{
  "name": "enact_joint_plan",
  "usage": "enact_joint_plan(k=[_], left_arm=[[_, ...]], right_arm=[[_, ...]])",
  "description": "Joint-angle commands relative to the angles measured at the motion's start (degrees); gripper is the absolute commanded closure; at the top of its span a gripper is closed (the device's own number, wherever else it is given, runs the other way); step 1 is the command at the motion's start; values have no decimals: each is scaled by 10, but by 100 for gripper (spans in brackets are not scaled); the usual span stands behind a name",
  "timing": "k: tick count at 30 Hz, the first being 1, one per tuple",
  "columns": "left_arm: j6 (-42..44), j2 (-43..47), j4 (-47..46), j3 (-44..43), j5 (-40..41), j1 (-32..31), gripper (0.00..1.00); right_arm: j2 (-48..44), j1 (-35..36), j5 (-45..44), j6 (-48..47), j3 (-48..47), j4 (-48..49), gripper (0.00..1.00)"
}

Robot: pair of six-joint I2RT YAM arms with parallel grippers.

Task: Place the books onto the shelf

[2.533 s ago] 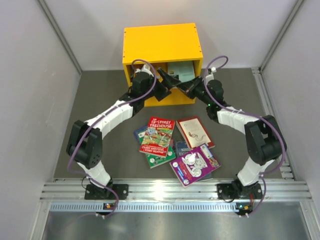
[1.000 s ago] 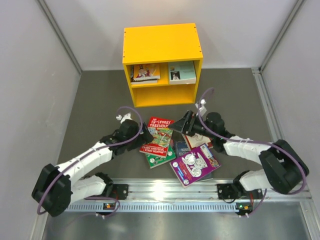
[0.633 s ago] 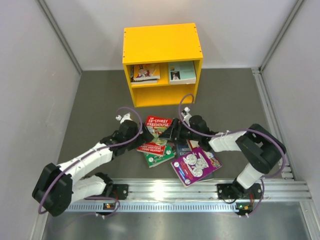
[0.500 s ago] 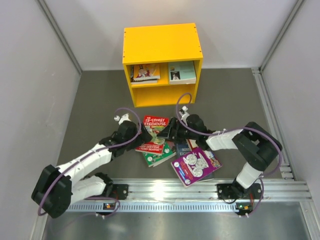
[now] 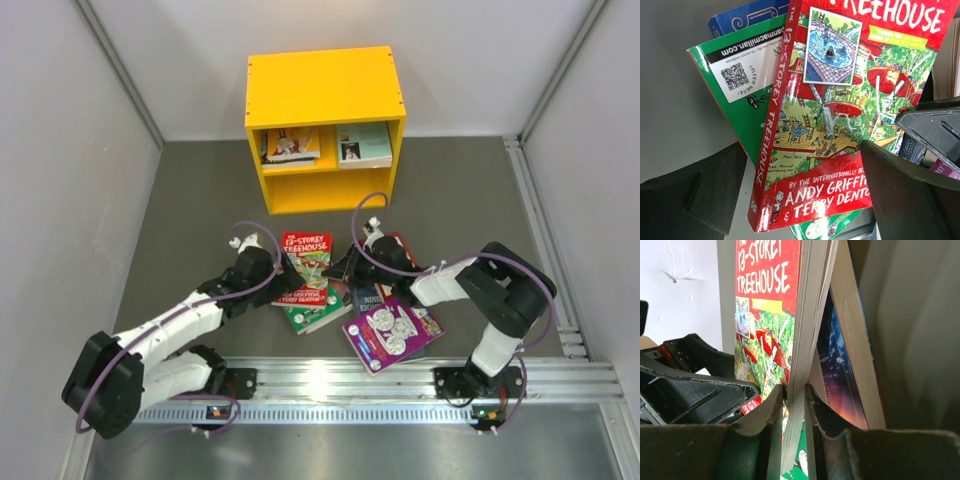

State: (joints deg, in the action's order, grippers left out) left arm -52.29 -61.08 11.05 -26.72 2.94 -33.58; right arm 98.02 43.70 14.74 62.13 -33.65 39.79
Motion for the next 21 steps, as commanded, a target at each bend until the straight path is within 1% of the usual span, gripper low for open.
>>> enact_joint_plan(k=[1,4,5,6,11,13,16,19,21], left_arm=[[-11,-7,-66,-19,-92,-10,3],[-3,13,-34,-28,-76,-10,3],[15,44,-4,-46,-51,-10,3],[19,50,14,-52,-44,-10,2],[33,89,45,-84,-35,-10,2],[36,97,59,-92,-15,-10,2],[36,103,69,-99,-14,-9,2],[26,107,64,-95,-27,-10,2],[18,112,36,-79,-64,-10,2]], right_arm=[[-15,30,-6,-1,7,26,100],[-50,29,-16,-26,3,-15,100],[-94,29,-28,-63,-8,-83,100],[-120,29,-39,-72,-9,-96,100],[-186,29,-66,-118,-24,-190,100],[-208,28,-76,-136,-39,-232,100],[-225,28,-87,-154,-51,-268,100],[-243,28,-87,-148,-42,-270,100],[-262,27,-88,-140,-32,-263,100]])
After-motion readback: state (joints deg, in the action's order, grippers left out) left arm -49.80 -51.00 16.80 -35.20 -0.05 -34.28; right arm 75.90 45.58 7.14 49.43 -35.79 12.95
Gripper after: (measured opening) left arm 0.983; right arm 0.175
